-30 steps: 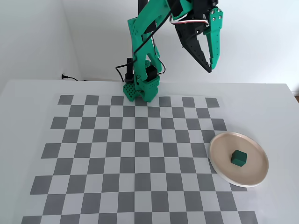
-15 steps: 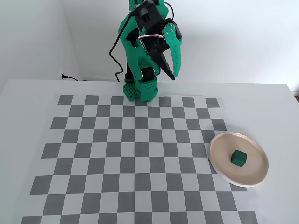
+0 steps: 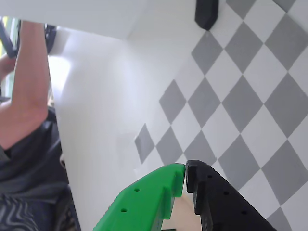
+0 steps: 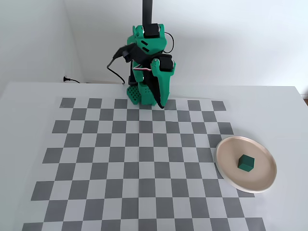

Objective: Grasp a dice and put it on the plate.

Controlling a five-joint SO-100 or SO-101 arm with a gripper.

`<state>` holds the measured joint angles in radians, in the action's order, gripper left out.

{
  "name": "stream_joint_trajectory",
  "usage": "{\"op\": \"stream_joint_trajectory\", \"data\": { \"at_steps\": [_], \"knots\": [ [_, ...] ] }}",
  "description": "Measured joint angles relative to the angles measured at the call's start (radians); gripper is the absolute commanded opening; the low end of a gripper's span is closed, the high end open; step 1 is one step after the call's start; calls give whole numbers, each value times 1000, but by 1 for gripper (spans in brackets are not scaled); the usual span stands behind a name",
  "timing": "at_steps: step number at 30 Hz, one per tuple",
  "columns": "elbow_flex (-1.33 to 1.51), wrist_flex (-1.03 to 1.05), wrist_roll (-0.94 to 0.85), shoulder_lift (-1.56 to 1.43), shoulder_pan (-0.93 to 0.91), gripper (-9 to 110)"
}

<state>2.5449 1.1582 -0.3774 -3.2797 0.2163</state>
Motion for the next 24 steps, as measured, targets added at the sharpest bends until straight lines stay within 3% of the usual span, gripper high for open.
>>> {"op": "stream_joint_trajectory", "data": {
  "at_steps": [6,18,24],
  "knots": [
    [140,-37,74,-43,-38,-4],
    [371,-210,2,-46,-150,-4],
    [379,-158,135,-46,-143,-2]
  ]
}}
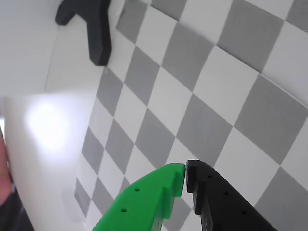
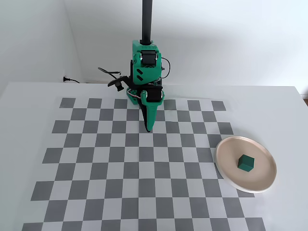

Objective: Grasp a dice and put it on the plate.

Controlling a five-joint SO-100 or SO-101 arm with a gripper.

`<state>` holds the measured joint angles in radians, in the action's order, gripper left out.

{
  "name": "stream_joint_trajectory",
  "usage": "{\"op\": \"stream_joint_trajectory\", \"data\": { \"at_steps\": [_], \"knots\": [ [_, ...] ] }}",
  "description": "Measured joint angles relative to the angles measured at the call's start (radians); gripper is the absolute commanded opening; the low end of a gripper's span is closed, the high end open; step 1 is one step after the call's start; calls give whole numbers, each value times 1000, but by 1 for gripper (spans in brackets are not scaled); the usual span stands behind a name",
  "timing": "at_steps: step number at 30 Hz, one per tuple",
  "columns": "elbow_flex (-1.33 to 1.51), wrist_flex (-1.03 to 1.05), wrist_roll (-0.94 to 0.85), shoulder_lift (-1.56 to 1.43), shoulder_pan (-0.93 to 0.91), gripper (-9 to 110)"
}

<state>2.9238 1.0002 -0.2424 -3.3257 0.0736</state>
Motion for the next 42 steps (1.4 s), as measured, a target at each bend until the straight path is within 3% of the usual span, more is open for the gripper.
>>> {"op": "stream_joint_trajectory", "data": {
  "at_steps": [4,10,18,42],
  "knots": [
    [0,67,137,0,3,5],
    [12,107,334,0,-52,-4],
    [146,69,333,0,-110,-4],
    [149,69,281,0,-100,-4]
  ]
}}
